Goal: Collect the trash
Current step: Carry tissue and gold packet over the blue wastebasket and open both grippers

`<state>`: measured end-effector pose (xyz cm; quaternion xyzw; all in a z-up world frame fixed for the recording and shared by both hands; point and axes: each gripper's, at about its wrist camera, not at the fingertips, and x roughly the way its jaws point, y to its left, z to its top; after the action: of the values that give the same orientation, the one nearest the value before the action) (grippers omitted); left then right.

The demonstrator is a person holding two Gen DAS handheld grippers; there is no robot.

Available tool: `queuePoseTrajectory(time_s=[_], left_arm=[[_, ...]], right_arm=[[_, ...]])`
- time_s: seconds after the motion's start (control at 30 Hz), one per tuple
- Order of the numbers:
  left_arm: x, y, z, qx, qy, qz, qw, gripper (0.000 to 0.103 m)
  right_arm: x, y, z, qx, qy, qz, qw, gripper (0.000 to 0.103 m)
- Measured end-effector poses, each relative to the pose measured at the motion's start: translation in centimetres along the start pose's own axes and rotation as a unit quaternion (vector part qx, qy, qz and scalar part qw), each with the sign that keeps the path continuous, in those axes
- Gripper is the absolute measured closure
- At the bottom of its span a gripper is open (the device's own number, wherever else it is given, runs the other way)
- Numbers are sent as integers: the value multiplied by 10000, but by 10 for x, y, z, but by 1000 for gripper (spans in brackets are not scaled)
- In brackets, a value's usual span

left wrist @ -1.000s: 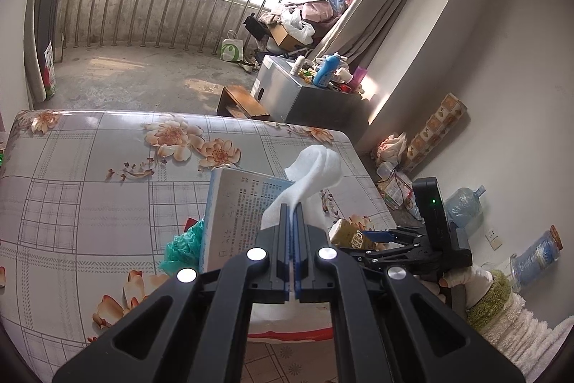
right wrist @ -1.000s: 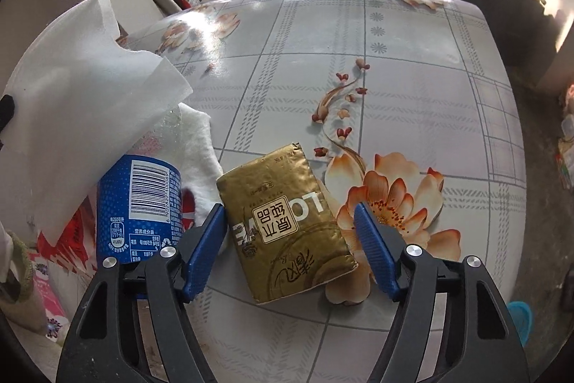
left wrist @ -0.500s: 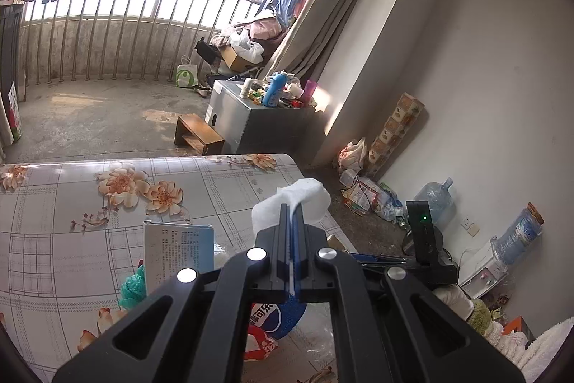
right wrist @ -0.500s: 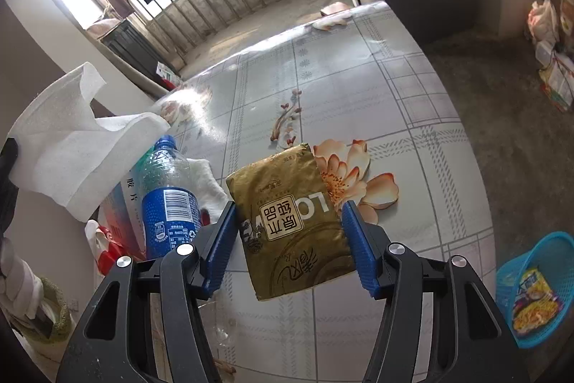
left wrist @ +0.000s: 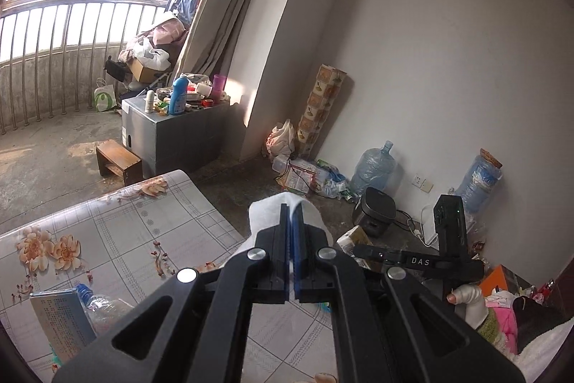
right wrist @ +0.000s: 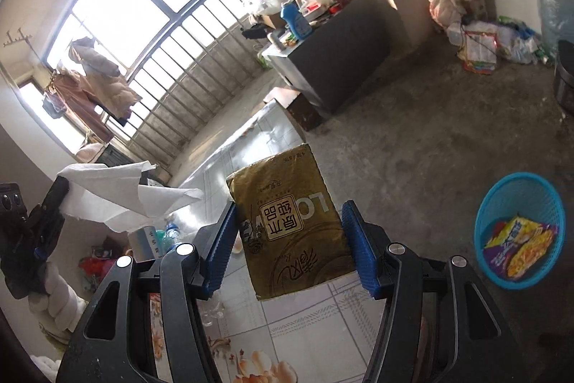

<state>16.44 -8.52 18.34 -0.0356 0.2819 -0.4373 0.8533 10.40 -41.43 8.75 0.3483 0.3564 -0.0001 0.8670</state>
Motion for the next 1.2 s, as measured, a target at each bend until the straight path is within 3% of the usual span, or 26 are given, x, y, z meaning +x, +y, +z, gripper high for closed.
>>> queuePoseTrajectory(time_s=[0.17,0.33,0.57,0.83,1.03,1.1,1.13,1.17,1.2], left_arm=[[55,-44,5,76,435,-474,9979,102],[120,-95,0,280,939,-779,9921,102],[228,-149,-29,196,1949,-1180,9735,102],[359,-188,-91,98,3073,-968,9466,102],[434,-207,-137,344,3601,-733,9294,101],[457,-208,-150,420,3701,-692,9255,91],[467,-208,-156,488,3771,-623,9228,71],[474,-208,-161,580,3818,-499,9211,58],[478,-206,-164,679,3835,-390,9202,58]], right_arm=[[-33,-59,-9,867,-394,-254,9951,48],[-61,-112,-17,1699,-792,-616,9803,48],[-80,-174,-39,2567,-1001,-834,9577,47],[-55,-239,-50,3275,-824,-871,9372,47],[-23,-287,-46,3659,-656,-876,9242,45],[-6,-306,-45,3774,-551,-875,9203,43],[5,-317,-46,3864,-456,-860,9172,38],[17,-328,-48,3976,-331,-822,9133,36],[25,-338,-53,4151,-185,-896,9052,36]])
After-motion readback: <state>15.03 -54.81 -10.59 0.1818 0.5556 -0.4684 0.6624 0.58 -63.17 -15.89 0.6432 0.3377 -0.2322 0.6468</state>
